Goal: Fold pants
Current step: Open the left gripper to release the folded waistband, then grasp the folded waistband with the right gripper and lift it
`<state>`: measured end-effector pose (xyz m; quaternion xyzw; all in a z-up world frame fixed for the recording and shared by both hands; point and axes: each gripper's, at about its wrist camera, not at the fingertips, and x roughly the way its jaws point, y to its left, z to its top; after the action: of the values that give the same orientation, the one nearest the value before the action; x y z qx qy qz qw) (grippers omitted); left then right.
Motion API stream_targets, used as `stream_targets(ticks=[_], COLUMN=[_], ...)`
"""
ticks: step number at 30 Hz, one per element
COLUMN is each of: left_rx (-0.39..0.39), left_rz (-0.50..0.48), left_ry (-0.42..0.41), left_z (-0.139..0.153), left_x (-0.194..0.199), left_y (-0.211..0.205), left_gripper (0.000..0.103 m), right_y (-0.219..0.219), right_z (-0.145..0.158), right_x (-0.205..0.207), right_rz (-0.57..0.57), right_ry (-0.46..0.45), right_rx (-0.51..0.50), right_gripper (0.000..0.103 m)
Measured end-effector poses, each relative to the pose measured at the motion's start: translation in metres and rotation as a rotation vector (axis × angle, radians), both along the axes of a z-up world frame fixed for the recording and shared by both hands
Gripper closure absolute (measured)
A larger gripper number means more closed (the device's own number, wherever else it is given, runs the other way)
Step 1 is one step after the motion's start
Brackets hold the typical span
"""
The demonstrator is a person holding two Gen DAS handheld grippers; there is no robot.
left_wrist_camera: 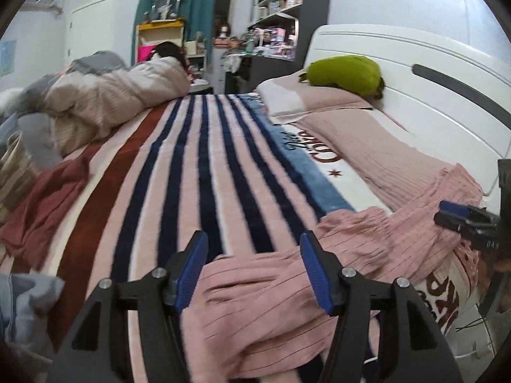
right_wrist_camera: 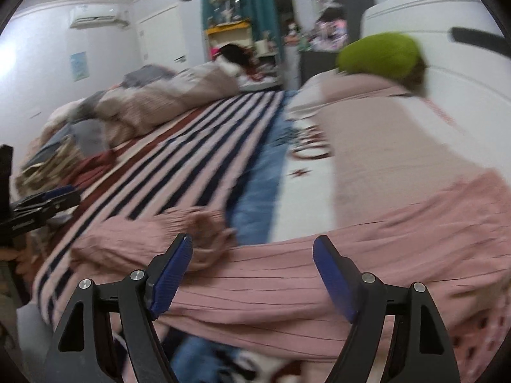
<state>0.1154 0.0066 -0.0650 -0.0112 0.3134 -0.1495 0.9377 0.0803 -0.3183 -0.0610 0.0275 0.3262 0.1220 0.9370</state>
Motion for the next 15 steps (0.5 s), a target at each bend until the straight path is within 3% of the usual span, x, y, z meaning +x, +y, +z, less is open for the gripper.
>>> stream_targets(ticks=[4,9,12,15], left_rx=[-0.023,-0.037,-0.047,-0.064], left_rz=[0.022,0.002,-0.012,-0.044], left_ry=[0.015,0.041,0.049,0.058], left_z=[-0.013,-0.03,-0.035,-0.036], left_x=[-0.002,-0.003,-0.001,0.001], left_y=[0.02,0.032,0.033,0.032], left_gripper=[0.047,0.047,0.047,0.047], right_y=[0.041,0.073,0.08,0.075], right_z=[-0.018,-0.04,-0.053,-0.052], right_x=[0.019,0.047,0.06,0.053], right_rz=[0.092,0.086,0.109,0.116], right_ry=[0.076,0.109,0.159,0.16], right_rx=[0.074,0.05,0.05,0.05], right_gripper=[0.028,0.032,0.089,0.09])
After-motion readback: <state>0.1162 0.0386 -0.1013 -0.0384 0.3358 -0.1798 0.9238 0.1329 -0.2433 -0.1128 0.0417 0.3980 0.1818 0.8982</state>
